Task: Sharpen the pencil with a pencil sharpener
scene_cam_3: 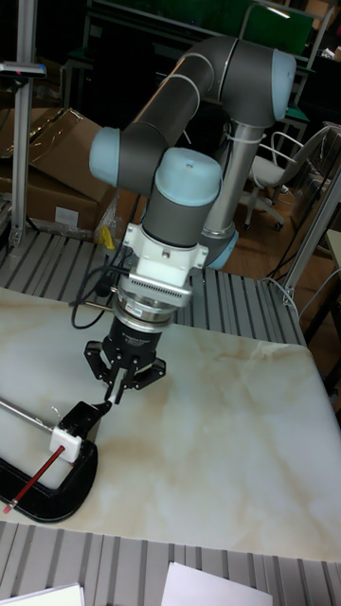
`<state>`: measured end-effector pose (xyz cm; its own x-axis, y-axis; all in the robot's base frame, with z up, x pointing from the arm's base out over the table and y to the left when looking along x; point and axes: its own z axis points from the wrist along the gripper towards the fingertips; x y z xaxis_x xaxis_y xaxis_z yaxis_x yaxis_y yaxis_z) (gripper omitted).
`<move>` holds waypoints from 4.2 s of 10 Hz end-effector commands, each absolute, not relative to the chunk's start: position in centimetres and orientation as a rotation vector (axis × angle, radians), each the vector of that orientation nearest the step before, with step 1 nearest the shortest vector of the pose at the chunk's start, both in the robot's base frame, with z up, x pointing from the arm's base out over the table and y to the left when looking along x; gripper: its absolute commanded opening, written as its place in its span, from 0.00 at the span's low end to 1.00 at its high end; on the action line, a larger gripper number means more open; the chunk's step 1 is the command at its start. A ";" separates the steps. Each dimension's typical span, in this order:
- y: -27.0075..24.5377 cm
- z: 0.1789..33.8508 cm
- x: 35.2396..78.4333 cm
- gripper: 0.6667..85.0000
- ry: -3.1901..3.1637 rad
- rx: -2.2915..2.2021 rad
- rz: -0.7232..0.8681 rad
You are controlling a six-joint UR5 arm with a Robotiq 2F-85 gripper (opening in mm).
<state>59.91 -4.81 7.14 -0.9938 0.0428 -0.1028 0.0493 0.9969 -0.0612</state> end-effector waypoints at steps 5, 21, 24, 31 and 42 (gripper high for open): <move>-3.6 7.0 61.0 0.55 3.023 -0.078 -0.105; -5.7 8.5 60.5 0.01 2.997 -0.125 -0.078; -5.1 7.7 61.1 0.01 2.989 -0.124 -0.060; -3.4 7.3 62.3 0.01 2.991 -0.116 -0.048; -2.1 3.0 63.2 0.01 2.983 -0.116 -0.051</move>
<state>63.17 -2.42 3.89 -0.9846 -0.0890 -0.1504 -0.0828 0.9955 -0.0469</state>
